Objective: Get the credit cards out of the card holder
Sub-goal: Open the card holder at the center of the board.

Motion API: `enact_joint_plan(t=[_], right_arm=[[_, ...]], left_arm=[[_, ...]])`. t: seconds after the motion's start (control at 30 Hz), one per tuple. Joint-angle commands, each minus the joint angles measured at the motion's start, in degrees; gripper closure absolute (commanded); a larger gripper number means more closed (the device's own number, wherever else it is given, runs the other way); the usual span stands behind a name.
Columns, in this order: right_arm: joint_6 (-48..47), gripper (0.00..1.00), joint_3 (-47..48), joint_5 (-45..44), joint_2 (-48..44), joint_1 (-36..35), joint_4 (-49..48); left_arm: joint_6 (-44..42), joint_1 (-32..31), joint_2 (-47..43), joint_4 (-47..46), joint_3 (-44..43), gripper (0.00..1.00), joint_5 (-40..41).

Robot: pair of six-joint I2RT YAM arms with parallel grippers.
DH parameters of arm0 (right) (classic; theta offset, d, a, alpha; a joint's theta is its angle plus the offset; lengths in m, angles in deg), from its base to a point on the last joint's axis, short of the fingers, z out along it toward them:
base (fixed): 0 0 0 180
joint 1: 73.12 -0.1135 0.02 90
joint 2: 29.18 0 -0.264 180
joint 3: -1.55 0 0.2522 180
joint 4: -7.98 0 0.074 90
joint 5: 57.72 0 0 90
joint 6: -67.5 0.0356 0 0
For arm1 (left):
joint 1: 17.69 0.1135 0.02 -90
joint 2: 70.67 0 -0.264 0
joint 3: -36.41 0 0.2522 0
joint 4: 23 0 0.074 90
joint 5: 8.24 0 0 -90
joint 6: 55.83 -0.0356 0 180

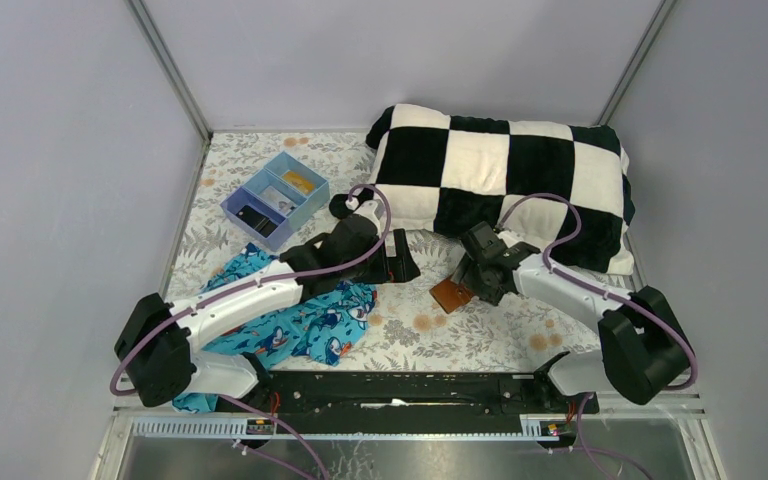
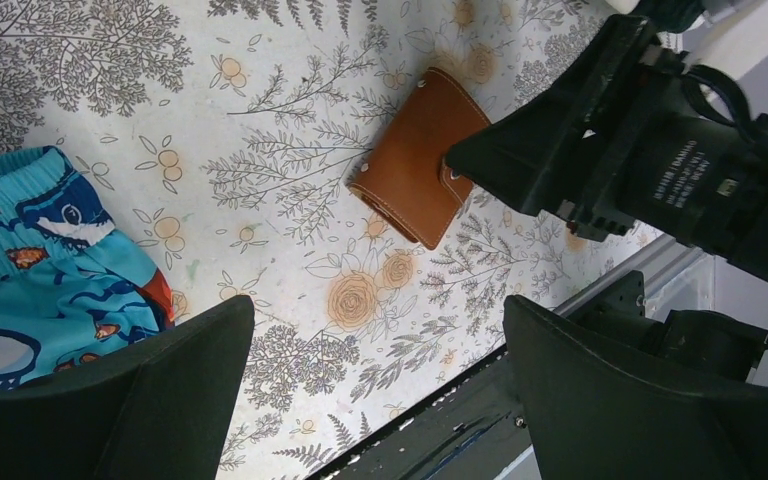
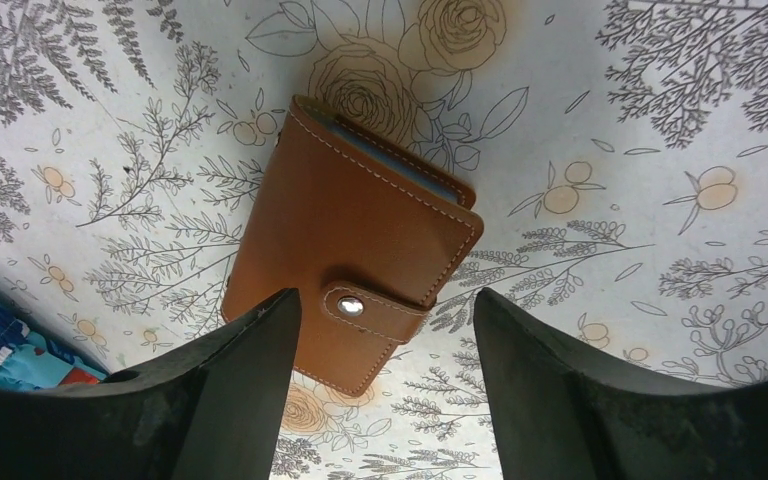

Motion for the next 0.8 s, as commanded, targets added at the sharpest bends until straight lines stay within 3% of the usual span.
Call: enact_joint_plan(t=[0.0,0.13,0.4,0.47,0.57,0.77], right_arm=[[3.13,0.29,2.33,-1.11,2.18,-1.64,0.13],[3.77,0.35,1.86,-0.64,3.98,-2.22,0.11],[3.57,0.82,-0.26,-1.76,0.58,-2.8,2.22],[2.6,0.88,-0.69,-2.52,-0.8,-2.8,3.33],[0.52,0.91,-2.05,-2.12,-3.73,-2.75,3.05],[-7.0,0.89,-8.43,5.16,-11.2,-2.76,-4.19]], left_arm=[[-1.79,0.04,0.24,-2.21,-2.84,0.01,-1.59],[-1.99,0.04,0.65,-1.93,-2.69,0.01,-1.56],[-1.45,0.04,0.47,-1.88,-1.31,0.01,-1.15],[-1.41,0.04,0.51,-1.86,-1.13,0.01,-1.07],[-1.49,0.05,0.75,-1.86,-1.24,0.01,-1.3],[-1.61,0.02,2.06,-2.05,-2.19,0.01,-2.93]])
